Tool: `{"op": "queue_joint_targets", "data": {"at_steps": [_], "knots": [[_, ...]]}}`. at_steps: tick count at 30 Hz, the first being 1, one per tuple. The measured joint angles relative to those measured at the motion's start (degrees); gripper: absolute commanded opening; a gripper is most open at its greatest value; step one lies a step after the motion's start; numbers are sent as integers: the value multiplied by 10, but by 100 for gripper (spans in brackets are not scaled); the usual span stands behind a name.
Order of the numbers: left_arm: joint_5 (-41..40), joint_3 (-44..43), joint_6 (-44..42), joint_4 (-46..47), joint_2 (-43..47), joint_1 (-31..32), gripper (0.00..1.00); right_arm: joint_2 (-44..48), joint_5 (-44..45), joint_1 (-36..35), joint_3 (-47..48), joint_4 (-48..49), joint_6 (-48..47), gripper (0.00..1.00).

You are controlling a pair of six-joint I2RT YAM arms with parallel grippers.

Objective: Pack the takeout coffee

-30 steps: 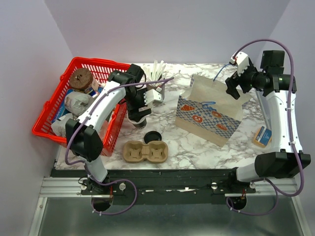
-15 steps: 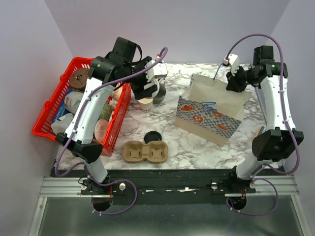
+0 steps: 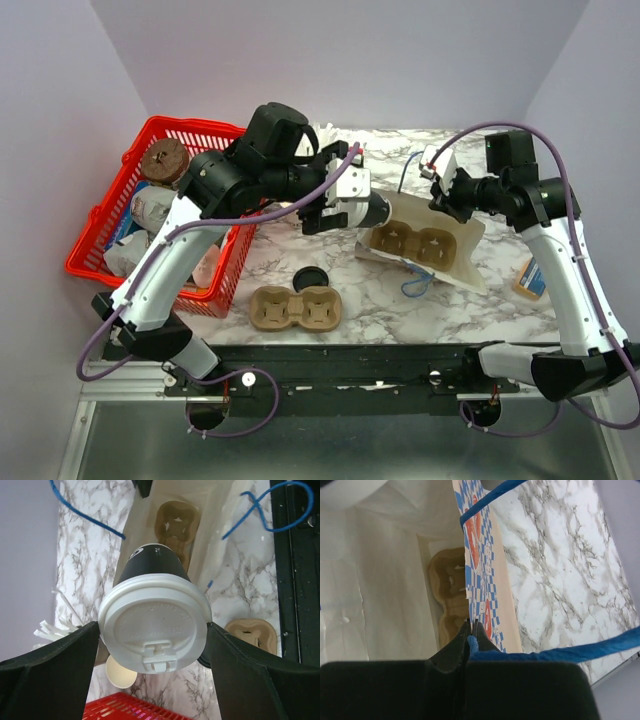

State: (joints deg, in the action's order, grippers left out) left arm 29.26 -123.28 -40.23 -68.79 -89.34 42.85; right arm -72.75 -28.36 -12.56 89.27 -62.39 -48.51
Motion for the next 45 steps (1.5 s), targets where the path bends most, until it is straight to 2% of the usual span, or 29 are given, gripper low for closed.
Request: {"op": "queue_joint_targets", "data": {"at_steps": [10, 19, 38, 45], "knots": [[-1, 83, -9, 63, 40, 56, 0, 35, 48, -6, -44, 56, 66, 1], [-8, 46, -46, 108, -16, 108, 0, 49, 51, -6, -37, 60, 107, 0], [-148, 45, -156, 52, -148, 126, 0, 115, 52, -13, -81, 92, 211, 0], [-191, 45, -200, 29, -171, 133, 0, 126, 63, -14, -90, 92, 292, 1]]}}
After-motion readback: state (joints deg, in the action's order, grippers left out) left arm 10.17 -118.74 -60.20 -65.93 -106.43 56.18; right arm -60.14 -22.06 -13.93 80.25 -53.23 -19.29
